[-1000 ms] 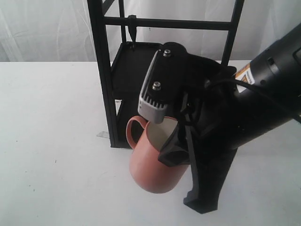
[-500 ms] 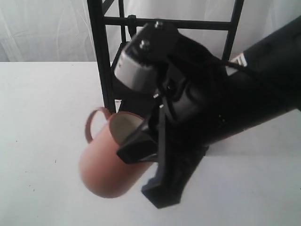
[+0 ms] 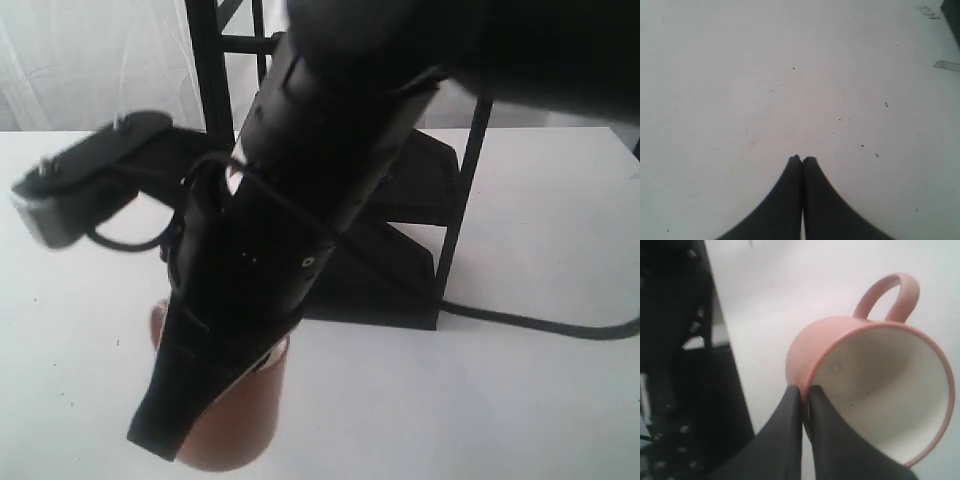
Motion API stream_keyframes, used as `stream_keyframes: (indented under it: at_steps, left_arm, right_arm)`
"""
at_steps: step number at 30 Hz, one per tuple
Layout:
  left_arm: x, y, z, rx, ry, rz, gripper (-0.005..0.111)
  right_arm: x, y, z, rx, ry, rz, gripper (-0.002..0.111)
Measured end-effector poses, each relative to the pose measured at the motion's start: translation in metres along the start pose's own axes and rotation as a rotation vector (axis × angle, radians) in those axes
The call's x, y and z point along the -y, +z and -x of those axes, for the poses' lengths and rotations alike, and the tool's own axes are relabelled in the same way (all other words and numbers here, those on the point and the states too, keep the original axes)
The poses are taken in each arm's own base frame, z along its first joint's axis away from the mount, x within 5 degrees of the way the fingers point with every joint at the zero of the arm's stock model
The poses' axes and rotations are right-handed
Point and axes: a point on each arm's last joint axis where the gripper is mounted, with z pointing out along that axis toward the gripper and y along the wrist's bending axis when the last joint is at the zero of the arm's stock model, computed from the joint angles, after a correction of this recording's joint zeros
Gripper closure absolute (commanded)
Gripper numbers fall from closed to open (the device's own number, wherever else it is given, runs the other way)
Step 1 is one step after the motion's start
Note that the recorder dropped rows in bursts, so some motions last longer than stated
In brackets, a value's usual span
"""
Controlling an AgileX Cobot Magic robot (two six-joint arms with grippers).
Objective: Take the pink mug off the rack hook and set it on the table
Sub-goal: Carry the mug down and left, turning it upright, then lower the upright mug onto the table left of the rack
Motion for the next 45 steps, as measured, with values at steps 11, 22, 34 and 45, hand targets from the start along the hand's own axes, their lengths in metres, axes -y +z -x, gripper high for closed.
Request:
stream_keyframes:
  at_steps: [11, 22, 34, 45]
  left_arm:
    - [0.000, 0.000, 0.000, 0.000, 0.000, 0.000, 0.107]
    - [0.000, 0.000, 0.000, 0.000, 0.000, 0.000, 0.107]
    - [0.000, 0.000, 0.000, 0.000, 0.000, 0.000, 0.107]
    - [0.000, 0.000, 0.000, 0.000, 0.000, 0.000, 0.107]
  right_arm:
    - [0.020, 0.021, 0.015, -0.031, -0.080, -0.225, 0.108]
    - [0.030, 0.059, 0.016, -0.117, -0.072, -0.208, 0.108]
    - [0.043, 0.093, 0.012, -0.210, -0.029, -0.243, 0.108]
    - [0.048, 0.099, 0.020, -0.117, 0.046, -0.279, 0.108]
